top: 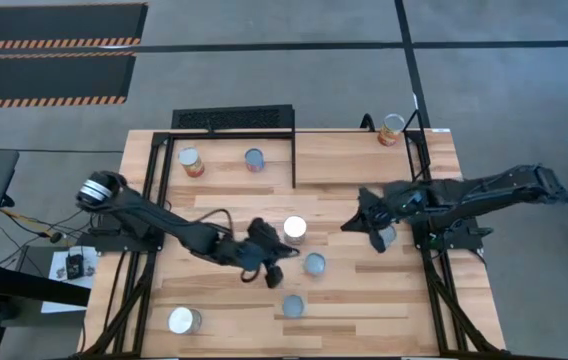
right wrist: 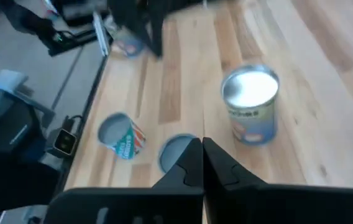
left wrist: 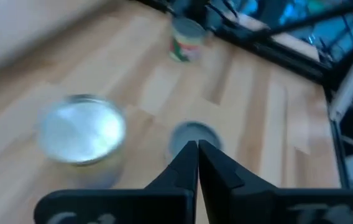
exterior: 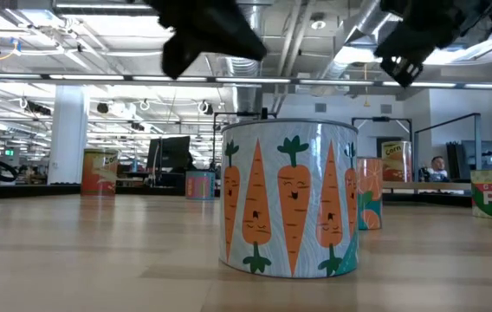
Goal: Pick and place cans onto a shelf
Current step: Put the canned orange on the shelf
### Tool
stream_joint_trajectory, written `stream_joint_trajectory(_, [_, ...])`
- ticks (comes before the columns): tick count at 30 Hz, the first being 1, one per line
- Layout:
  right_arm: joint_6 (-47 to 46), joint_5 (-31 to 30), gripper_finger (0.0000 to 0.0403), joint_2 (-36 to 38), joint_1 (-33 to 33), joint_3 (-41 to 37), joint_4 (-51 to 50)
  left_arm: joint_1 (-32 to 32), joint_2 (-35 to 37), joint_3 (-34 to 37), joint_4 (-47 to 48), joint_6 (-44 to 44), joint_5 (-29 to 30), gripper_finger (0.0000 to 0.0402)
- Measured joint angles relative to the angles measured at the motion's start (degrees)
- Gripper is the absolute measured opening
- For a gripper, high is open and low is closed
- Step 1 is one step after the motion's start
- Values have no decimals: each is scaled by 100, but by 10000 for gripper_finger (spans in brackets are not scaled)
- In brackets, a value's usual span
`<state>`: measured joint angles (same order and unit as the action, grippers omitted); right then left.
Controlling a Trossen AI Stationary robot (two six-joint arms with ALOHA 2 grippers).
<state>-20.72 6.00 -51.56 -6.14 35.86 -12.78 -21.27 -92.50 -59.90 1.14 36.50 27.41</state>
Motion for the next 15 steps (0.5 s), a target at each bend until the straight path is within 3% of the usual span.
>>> stream_joint_trajectory(6, [-147, -741, 13, -842, -636, 330, -409, 30, 969, 1380, -969, 196, 176, 0])
stream_joint_trajectory(10, [-284, -792, 15, -1594, -990, 751, -700, 36, 1661, 2286, -1793, 181, 199, 0])
stream_joint_trajectory(15, [-323, -930, 29, -2595, -1350, 1487, -1045, 50, 2570, 3108, -2019, 139, 285, 0])
